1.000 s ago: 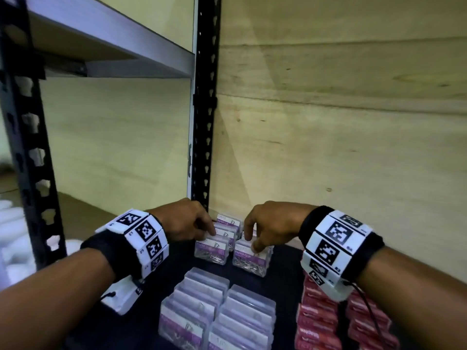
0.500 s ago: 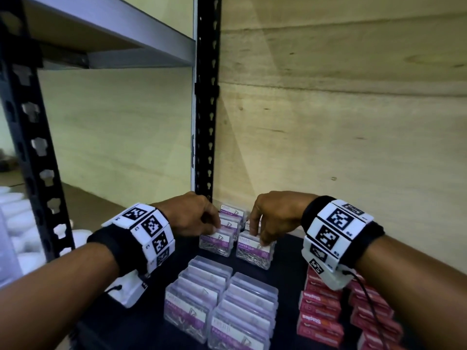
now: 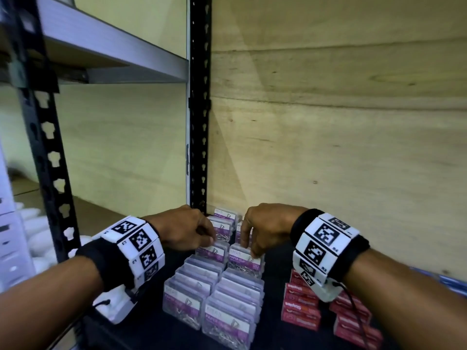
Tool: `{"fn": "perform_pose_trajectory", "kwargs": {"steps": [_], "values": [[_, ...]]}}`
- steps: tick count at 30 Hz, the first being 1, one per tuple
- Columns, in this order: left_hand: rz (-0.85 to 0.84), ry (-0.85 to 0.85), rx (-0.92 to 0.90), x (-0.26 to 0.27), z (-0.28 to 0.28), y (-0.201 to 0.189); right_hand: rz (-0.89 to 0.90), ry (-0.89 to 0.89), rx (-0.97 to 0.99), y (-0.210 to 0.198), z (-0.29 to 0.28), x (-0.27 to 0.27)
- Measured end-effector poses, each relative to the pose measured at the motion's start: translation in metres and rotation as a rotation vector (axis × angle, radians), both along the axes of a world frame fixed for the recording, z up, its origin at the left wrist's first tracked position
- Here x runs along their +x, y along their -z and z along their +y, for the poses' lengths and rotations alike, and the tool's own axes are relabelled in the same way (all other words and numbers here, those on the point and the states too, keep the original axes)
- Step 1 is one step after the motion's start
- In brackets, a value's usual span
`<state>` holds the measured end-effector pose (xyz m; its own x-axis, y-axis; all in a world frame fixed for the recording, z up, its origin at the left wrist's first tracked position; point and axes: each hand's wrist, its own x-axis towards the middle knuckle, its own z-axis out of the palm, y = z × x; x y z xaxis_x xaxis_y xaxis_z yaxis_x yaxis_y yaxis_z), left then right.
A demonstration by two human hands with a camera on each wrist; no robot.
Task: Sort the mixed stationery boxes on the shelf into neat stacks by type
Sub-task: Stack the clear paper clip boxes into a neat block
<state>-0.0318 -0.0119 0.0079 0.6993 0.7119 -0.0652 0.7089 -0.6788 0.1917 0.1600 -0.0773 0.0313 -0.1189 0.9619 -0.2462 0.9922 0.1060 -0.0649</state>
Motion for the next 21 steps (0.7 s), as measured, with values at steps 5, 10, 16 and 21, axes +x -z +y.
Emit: {"fn": "perform_pose_trajectory", "kwargs": {"steps": [5,10,16,21], "values": [[0.013,0.004,-0.009,-0.002,-0.01,-0.002,-0.016,0.002,-0.011,-0.004,-0.013,-0.004],[0.037,0.012,-0.008,-0.005,-0.019,-0.003,-0.034,-0.003,-0.003,-0.004,-0.021,-0.009],[0.057,0.015,-0.005,-0.007,-0.029,-0.006,-0.041,-0.019,-0.012,-0.004,-0.027,-0.011],[0.049,0.012,-0.017,-0.008,-0.034,-0.006,-0.03,-0.045,-0.019,-0.004,-0.033,-0.011]]}}
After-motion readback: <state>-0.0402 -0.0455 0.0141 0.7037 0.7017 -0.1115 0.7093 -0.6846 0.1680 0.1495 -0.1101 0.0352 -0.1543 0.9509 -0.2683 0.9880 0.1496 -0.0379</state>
